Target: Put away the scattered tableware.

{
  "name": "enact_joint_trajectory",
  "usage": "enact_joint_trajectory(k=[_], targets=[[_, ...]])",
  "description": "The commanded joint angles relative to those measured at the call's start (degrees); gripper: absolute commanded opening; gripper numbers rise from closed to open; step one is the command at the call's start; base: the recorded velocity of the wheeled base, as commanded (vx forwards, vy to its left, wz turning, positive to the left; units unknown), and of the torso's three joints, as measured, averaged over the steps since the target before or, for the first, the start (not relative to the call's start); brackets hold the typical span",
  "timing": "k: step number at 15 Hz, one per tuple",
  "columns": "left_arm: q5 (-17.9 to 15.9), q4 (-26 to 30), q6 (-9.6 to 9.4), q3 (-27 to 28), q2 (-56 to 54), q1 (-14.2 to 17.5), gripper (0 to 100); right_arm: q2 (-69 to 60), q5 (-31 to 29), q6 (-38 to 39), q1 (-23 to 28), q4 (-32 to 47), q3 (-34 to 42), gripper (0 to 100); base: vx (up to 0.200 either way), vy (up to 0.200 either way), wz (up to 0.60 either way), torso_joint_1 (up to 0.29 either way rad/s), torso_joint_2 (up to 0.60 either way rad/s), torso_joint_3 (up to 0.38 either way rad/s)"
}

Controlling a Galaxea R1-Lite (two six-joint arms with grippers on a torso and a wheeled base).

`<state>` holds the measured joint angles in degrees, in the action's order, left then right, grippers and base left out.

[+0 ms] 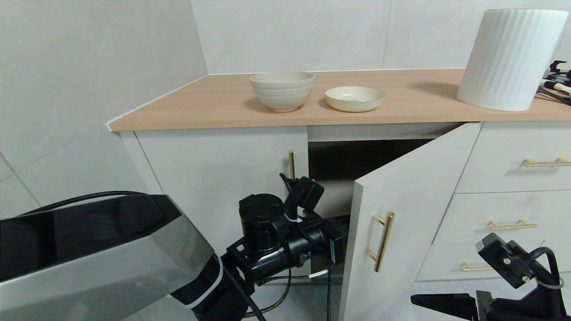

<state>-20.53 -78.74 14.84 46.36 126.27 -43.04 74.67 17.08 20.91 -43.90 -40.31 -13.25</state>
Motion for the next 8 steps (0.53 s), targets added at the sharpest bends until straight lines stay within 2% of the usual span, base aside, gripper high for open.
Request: enact_joint_trajectory(k=[1, 4, 8], targets=[[-0.04, 0.08, 0.02, 1.19, 1.96, -0.20, 0, 0.22, 0.06, 0.01, -0.05, -0.03, -0.02, 100, 0.000, 0.000, 0.00, 0.000, 0.00, 0.000], [0.05, 0.16, 0.02, 2.86, 2.31, -0.29, 0, 0.30, 0.06, 0.01, -0.05, -0.03, -0.02, 100, 0.000, 0.000, 0.00, 0.000, 0.00, 0.000], [0.05, 1.31, 0.19, 6.11, 3.90, -0.55, 0, 0.30, 0.06, 0.01, -0.05, -0.03, -0.02, 100, -0.200, 0.000, 0.00, 0.007, 0.00, 0.002]])
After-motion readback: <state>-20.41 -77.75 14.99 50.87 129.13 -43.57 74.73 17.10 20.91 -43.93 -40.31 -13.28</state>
